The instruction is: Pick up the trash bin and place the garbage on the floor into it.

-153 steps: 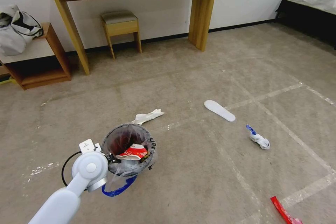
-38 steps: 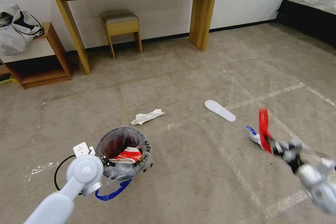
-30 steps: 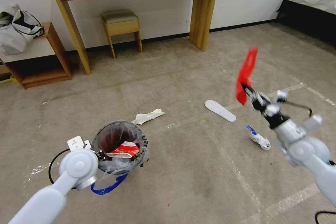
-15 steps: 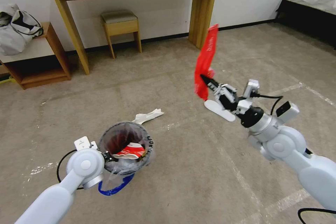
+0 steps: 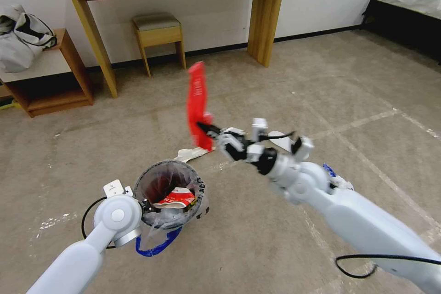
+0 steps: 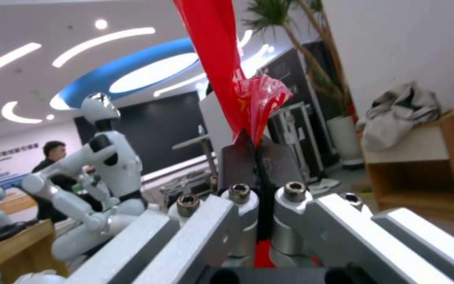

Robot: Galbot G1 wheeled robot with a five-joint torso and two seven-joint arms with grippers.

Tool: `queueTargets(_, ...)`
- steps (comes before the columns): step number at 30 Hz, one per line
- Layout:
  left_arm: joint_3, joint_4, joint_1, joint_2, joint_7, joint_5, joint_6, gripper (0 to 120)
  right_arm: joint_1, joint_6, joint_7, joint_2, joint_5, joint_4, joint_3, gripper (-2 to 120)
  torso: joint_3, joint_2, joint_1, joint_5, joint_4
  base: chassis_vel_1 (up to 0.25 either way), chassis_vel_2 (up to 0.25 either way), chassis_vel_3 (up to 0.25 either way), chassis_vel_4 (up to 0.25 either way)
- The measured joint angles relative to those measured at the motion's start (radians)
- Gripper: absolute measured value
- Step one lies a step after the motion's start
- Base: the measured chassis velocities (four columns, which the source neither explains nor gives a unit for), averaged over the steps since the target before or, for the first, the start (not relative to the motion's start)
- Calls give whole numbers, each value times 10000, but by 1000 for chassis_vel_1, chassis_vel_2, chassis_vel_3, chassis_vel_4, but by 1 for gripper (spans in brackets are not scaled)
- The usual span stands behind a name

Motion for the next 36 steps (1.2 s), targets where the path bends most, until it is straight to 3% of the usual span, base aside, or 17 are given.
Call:
queueTargets(4, -72, -7, 37, 49, -6, 15, 0, 0, 476, 37, -40, 912, -221, -758, -813, 0, 0, 0, 0, 0, -1, 0, 0, 0, 0)
queueTargets(13, -151, -73, 118, 110, -5, 38, 3, 0, 804, 98, -107, 2080, -572, -1685, -1377, 0, 0, 0, 0, 2, -1, 0, 0, 0, 0)
queueTargets(36, -281, -262, 278, 220, -18, 65, 8, 0, 586, 506, -530, 2859, -1988, -3566, -1736, 0, -1, -1, 0, 2, -1, 0, 0, 0, 0)
